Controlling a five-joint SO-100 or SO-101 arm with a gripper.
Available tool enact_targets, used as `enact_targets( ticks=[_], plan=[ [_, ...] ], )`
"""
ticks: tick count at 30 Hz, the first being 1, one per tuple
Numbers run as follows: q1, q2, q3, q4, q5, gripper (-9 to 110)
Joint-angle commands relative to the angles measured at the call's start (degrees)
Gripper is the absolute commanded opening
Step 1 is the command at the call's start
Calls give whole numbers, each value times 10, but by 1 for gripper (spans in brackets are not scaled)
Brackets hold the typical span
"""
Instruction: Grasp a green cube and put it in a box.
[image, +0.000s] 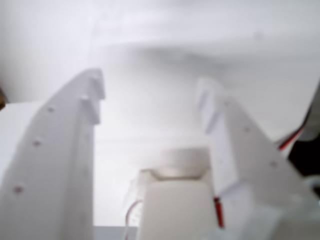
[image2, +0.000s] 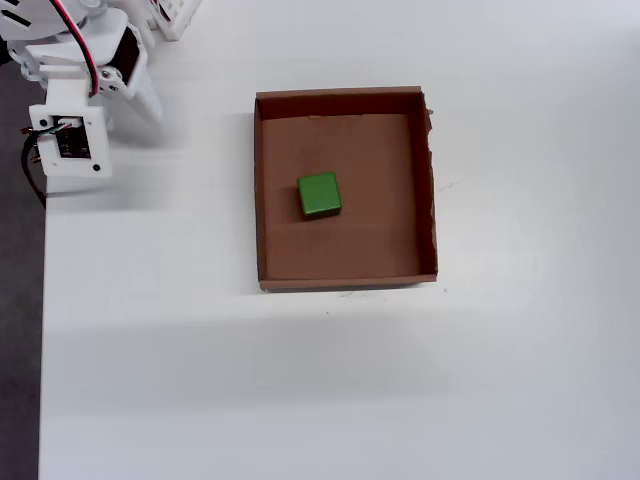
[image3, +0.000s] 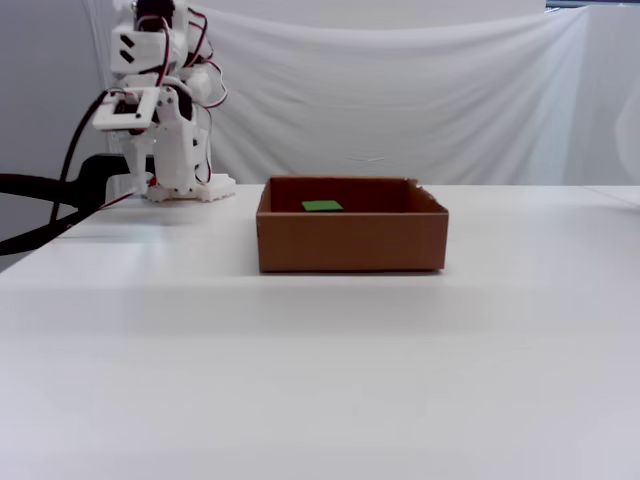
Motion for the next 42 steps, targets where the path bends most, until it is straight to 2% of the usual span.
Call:
enact_targets(
  ticks=[1, 17, 42],
  plan=[
    [-1, 34, 13, 13, -13, 20],
    [4, 124, 71, 61, -13, 21],
    [8, 125, 73, 70, -1, 16]
  ],
)
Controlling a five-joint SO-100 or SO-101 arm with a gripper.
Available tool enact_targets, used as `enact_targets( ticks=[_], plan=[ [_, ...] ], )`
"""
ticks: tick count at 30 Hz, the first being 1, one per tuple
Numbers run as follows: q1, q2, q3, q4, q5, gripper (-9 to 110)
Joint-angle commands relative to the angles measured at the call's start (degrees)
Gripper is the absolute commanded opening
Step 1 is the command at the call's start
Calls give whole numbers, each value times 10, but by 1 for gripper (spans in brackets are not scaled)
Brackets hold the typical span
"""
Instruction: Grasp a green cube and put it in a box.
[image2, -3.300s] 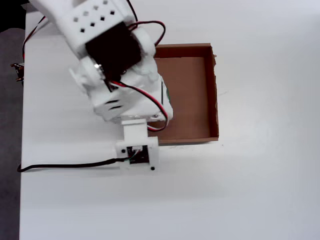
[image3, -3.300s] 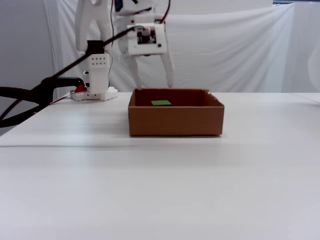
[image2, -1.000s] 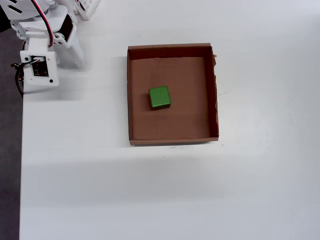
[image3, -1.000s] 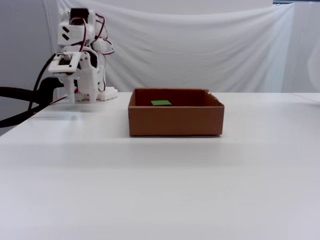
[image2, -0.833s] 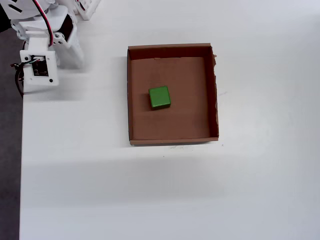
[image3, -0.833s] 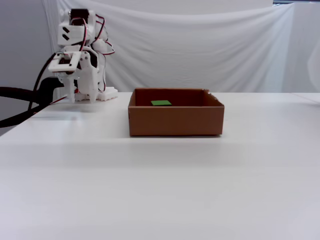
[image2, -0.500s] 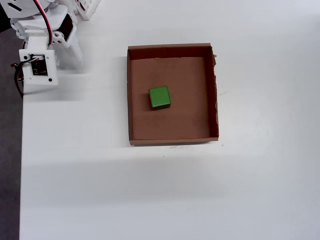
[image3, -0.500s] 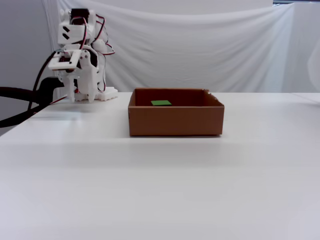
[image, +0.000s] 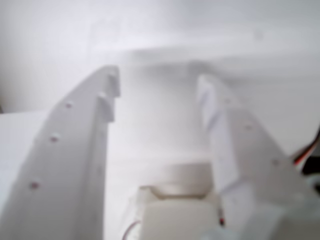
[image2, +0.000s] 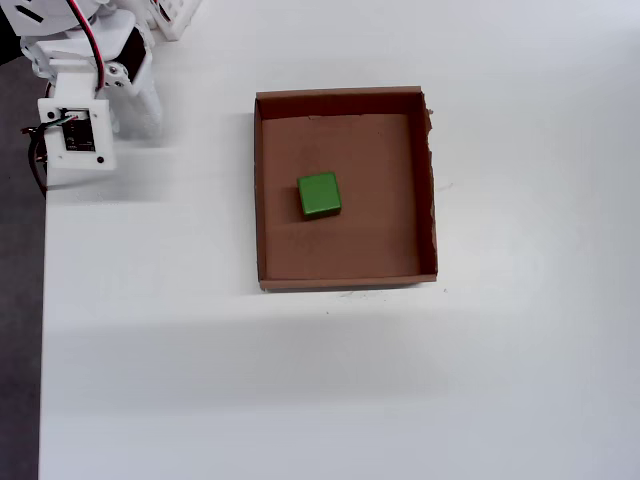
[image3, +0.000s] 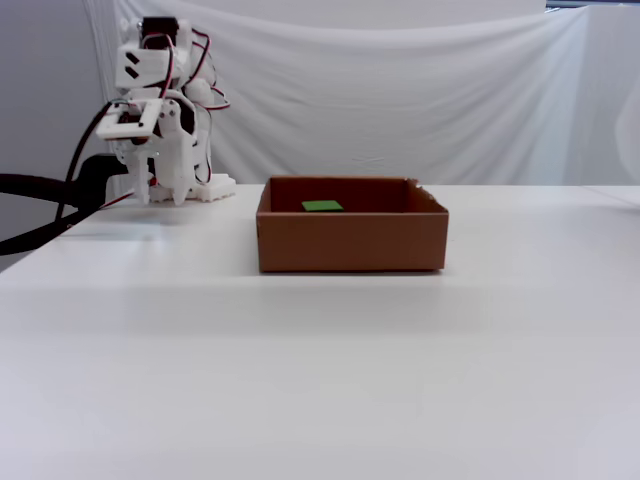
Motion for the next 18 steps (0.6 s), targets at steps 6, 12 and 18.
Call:
enact_targets(
  ticks=[6, 12, 18],
  plan=[
    [11, 2, -3, 4, 1, 16],
    [9, 2, -3, 4, 2, 17],
    [4, 2, -3, 6, 9, 20]
  ],
)
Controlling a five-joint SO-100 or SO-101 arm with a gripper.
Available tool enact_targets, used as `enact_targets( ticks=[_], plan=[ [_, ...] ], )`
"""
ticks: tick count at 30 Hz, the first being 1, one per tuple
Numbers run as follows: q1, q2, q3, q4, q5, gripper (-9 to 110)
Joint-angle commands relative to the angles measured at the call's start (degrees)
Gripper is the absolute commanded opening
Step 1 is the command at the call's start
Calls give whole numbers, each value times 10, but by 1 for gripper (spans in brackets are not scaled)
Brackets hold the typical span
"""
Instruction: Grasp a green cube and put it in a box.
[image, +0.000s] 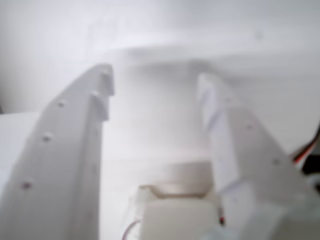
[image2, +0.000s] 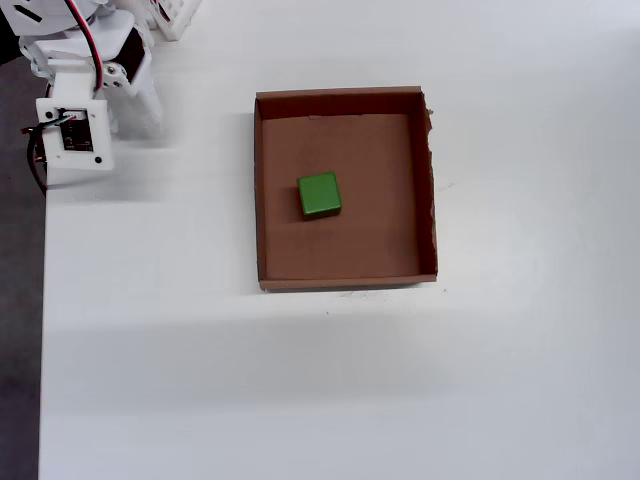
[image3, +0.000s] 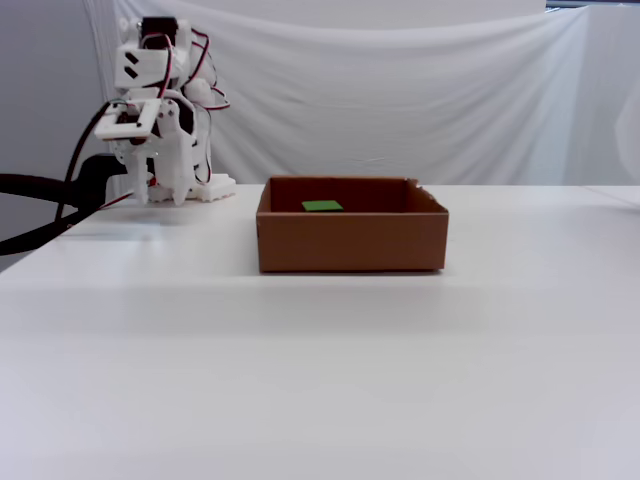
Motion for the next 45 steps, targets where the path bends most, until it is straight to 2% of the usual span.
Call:
enact_targets(
  ticks=[1, 4, 45],
  plan=[
    [-2, 2, -3, 7, 17, 21],
    [-1, 2, -3, 11, 93, 21],
    [-1, 2, -2, 11, 96, 22]
  ],
)
